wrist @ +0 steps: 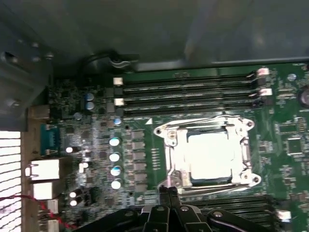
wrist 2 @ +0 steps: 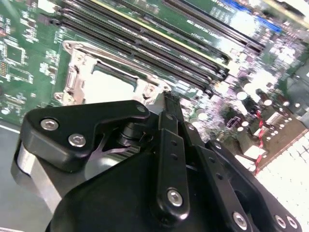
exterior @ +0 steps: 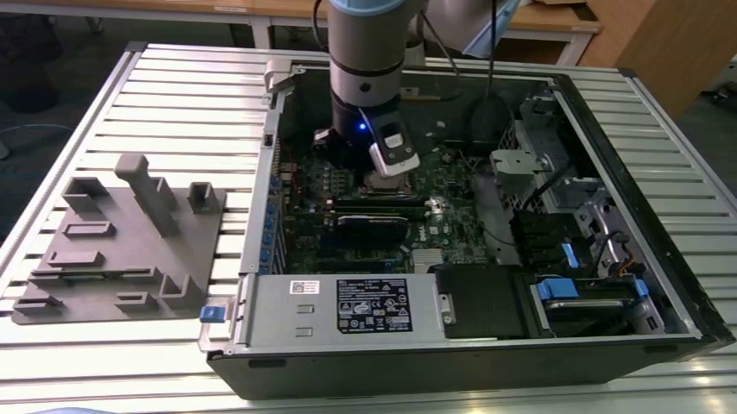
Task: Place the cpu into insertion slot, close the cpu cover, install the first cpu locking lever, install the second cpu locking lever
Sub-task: 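Install the second cpu locking lever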
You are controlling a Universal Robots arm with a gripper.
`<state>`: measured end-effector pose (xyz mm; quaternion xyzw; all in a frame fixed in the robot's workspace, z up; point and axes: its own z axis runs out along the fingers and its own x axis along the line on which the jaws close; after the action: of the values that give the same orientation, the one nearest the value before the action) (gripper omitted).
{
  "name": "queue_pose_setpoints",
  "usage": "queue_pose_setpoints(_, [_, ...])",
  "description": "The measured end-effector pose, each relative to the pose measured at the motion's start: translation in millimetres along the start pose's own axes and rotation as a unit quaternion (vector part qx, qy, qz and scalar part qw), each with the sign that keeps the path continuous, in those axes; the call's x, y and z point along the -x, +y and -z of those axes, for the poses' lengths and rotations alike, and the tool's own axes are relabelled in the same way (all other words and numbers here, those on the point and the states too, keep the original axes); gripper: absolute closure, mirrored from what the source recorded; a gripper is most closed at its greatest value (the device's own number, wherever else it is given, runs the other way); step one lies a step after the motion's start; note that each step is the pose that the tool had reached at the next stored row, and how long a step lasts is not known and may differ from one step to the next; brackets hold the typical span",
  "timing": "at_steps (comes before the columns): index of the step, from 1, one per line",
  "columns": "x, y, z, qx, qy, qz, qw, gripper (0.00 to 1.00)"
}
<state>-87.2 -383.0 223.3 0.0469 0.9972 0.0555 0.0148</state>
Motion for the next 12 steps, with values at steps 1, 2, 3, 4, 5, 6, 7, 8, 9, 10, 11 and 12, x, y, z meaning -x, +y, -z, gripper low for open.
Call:
queue_pose_setpoints(1, [3.4,0.3,-0.2,0.0,0.0,0.0,1.0,0.89])
queue_pose_setpoints(2, [7.1,0.6,-0.3,0.0,0.0,0.0,1.0,0.89])
queue_pose_setpoints(3, [11.2,1.0,-0.5,0.0,0.0,0.0,1.0,0.89])
queue_pose_setpoints(4, [15.0,1.3,-0.7,0.0,0.0,0.0,1.0,0.89])
queue_pose_setpoints(5, [18.6,1.7,-0.9,0.0,0.0,0.0,1.0,0.89])
queue_pose_setpoints(6, [22.3,2.0,-1.1,0.0,0.0,0.0,1.0,0.89])
queue_pose_setpoints(7, [25.9,2.3,-1.3,0.0,0.0,0.0,1.0,0.89])
queue_pose_setpoints(8, [29.3,2.6,-1.4,0.0,0.0,0.0,1.0,0.89])
queue_pose_setpoints(9, [32.4,2.9,-1.6,0.0,0.0,0.0,1.0,0.89])
queue_pose_setpoints(10, [35.4,3.2,-1.8,0.0,0.0,0.0,1.0,0.89])
queue_pose_setpoints(11, [37.8,3.4,-2.0,0.0,0.0,0.0,1.0,0.89])
queue_pose_setpoints(12, [39.4,3.6,-2.1,0.0,0.0,0.0,1.0,0.89])
